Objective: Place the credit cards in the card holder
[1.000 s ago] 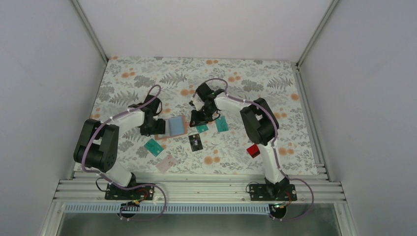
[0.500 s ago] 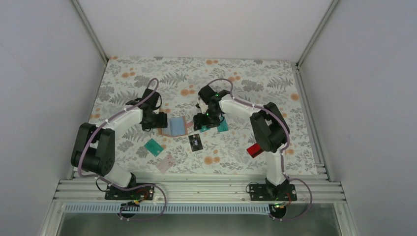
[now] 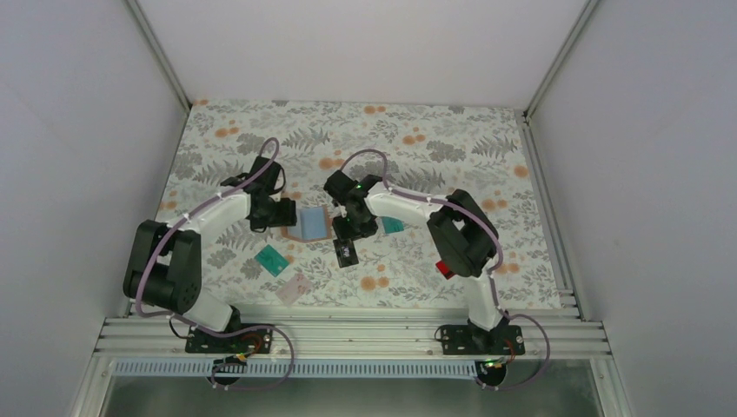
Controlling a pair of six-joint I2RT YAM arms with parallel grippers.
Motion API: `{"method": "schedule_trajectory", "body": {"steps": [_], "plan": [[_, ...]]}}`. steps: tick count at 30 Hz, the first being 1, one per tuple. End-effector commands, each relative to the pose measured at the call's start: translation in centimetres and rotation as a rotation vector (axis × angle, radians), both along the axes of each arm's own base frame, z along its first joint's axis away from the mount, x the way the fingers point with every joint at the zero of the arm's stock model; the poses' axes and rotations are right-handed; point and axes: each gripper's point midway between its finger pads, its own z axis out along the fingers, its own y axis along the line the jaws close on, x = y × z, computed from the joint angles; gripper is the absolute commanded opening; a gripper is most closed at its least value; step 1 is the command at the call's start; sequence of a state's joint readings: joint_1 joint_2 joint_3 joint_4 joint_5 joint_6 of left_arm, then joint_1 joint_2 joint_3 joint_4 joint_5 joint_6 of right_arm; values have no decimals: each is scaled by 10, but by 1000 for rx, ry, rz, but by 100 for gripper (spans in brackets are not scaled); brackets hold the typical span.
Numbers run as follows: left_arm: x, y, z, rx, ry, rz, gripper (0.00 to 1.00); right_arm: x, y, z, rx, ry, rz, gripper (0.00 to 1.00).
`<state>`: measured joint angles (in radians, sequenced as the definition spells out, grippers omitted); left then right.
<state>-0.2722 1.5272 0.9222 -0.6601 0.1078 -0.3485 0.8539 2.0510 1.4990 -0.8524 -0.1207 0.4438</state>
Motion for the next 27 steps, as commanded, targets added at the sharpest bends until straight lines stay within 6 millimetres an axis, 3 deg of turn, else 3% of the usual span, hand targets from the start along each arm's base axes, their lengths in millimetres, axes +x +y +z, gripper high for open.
{"method": "schedule_trajectory", "body": {"steps": [1, 8, 15, 20, 27], "plan": [[1, -3, 17, -23, -40, -10, 68, 19, 1, -5, -75, -96, -71, 53], [0, -7, 26, -27, -55, -15, 68, 29, 0, -17, -117, -172, -87, 40], [-2, -10, 31, -27, -62, -17, 68, 15, -7, -42, -155, -148, -45, 38], [-5, -12, 33, -23, -58, -29, 68, -16, -10, -59, -210, -110, 54, 36], [-7, -15, 38, -23, -68, -32, 69, -73, -49, -71, -307, -39, 141, 35]]}}
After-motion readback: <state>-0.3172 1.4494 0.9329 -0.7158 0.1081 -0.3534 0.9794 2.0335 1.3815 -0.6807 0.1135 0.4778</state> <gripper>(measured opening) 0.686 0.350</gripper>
